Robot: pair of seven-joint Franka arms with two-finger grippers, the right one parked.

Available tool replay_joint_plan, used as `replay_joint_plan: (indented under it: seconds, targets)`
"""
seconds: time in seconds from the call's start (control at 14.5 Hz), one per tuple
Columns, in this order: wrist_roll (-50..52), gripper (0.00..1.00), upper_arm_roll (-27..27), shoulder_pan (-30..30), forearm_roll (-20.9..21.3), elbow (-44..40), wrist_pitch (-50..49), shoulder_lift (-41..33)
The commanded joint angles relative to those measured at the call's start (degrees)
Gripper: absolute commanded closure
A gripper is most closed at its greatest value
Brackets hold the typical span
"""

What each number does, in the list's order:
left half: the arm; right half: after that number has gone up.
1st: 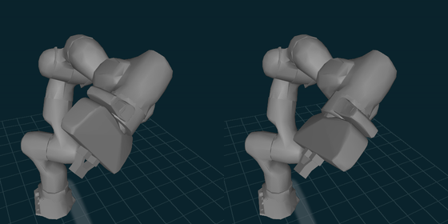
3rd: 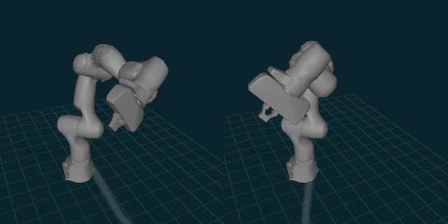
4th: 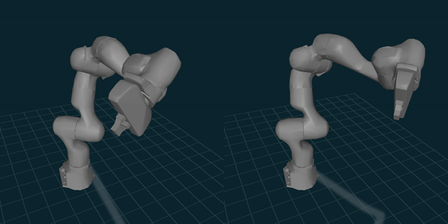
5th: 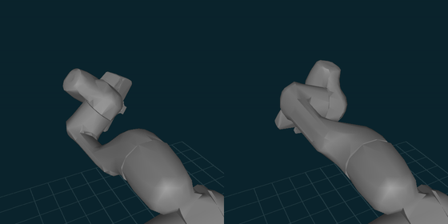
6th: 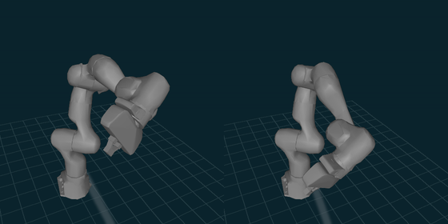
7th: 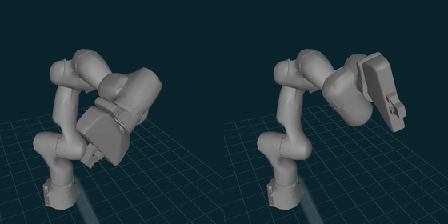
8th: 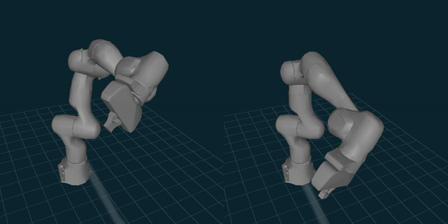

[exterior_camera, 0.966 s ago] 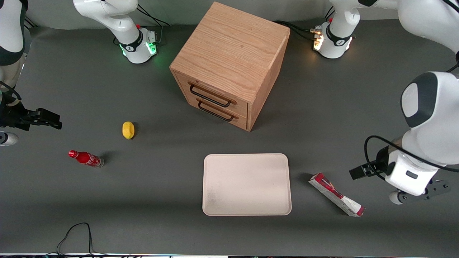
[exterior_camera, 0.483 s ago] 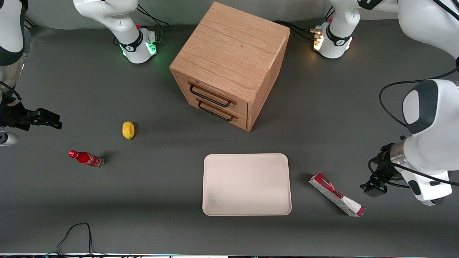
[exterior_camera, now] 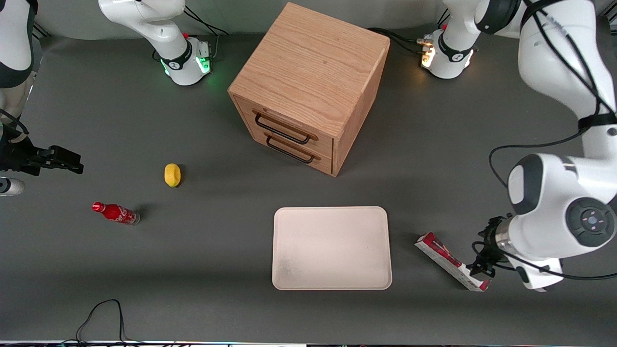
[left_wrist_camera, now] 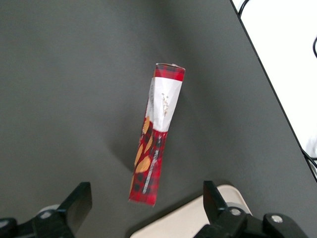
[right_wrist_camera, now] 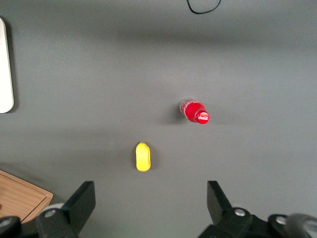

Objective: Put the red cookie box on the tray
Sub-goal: 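Close the left gripper on the end of the red cookie box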

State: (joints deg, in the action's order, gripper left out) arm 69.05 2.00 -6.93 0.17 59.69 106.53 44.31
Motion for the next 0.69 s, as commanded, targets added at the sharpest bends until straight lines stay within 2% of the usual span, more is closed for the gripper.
replay_joint_plan:
  seconds: [0.0, 0.62]
  targets:
    - [0.7, 0.00, -0.1, 0.2, -0.3, 1.2, 3.1, 2.2]
    - [1.5, 0.00, -0.1, 0.3, -0.3, 2.2, 9.6, 8.8]
